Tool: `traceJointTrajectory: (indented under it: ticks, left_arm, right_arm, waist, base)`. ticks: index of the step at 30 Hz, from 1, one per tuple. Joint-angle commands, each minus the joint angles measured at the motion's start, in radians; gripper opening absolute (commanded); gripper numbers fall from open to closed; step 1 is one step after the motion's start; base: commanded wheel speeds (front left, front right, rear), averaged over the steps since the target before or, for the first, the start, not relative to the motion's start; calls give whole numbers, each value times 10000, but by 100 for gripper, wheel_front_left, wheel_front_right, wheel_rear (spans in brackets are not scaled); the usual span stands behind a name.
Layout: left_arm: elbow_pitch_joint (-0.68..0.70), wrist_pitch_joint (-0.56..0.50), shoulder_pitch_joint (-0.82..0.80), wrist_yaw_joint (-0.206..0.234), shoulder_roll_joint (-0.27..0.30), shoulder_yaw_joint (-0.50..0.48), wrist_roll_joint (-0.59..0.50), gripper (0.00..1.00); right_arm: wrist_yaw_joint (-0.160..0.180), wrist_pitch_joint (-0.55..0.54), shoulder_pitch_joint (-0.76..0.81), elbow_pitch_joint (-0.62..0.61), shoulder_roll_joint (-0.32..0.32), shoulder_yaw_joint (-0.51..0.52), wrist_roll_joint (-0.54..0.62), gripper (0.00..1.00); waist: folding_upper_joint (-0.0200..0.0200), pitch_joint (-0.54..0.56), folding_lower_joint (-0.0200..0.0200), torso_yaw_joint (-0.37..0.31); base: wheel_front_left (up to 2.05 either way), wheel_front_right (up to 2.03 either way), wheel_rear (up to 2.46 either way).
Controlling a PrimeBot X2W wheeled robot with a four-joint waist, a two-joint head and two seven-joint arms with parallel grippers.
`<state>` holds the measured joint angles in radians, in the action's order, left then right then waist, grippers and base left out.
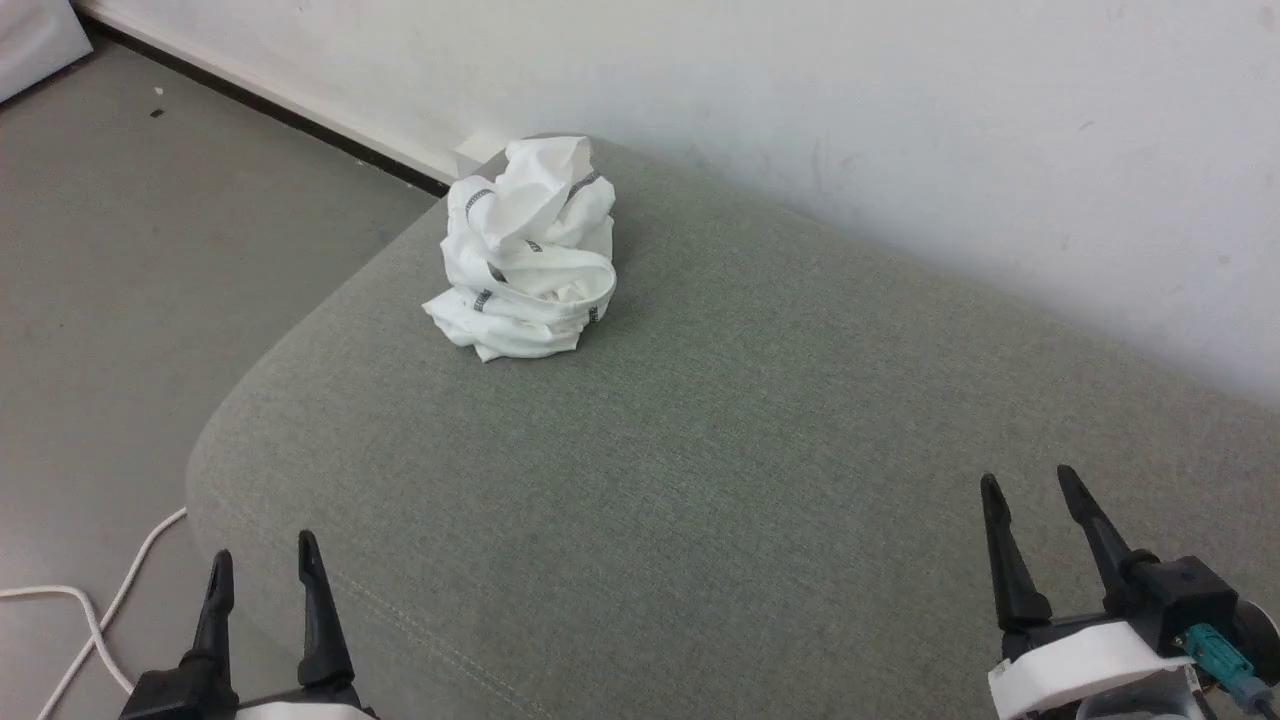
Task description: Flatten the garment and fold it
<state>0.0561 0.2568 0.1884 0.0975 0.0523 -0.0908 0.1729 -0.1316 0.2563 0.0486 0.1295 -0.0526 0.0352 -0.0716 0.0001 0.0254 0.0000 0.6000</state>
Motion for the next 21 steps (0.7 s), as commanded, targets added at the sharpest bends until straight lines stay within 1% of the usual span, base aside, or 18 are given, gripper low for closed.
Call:
traceJointTrajectory:
  ticks: [1, 8, 12, 14, 15, 17, 19, 21]
  left_arm:
    - [-23, 49, 88, -73, -20, -21, 41, 100]
    - [-24, 49, 92, -110, -20, 2, 155, 100]
    - [305, 49, -220, -123, -20, -69, 913, 100]
    - [472, 49, -536, -349, -17, -66, 1065, 100]
    - [536, 39, -763, -485, 57, -42, 1135, 100]
    - [725, -203, -1407, -780, 432, -3, 1205, 100]
    - [997, -743, -2256, -1023, 846, -5, 1347, 100]
    - [1222, -1524, -3207, -1176, 1322, 12, 1402, 100]
  right_arm:
    - [9, 55, 96, -8, 24, 60, -25, 100]
    - [9, 55, 91, -47, 24, 83, -50, 100]
    - [9, 55, 76, -105, 24, 102, -34, 100]
    - [9, 55, 39, -155, 24, 109, -9, 100]
    - [9, 55, 17, -189, 24, 125, 10, 100]
    - [9, 55, -28, -295, 24, 201, 72, 100]
    - [9, 55, -70, -458, 24, 301, 162, 100]
    - [9, 55, -141, -624, 24, 411, 275, 100]
  waist:
    - [-1, -24, 0, 3]
    - [-1, -53, 0, 2]
    - [-1, -133, 0, -2]
    - [-1, -228, 0, -40]
    - [-1, -272, 0, -61]
    - [-1, -380, 0, -103]
    - [-1, -510, 0, -162]
    - [-1, -680, 0, -242]
  base:
    - [0, 0, 0]
    - [0, 0, 0]
    - [0, 0, 0]
    - [0, 0, 0]
    - [0, 0, 0]
    - [0, 0, 0]
    - [0, 0, 0]
    - [0, 0, 0]
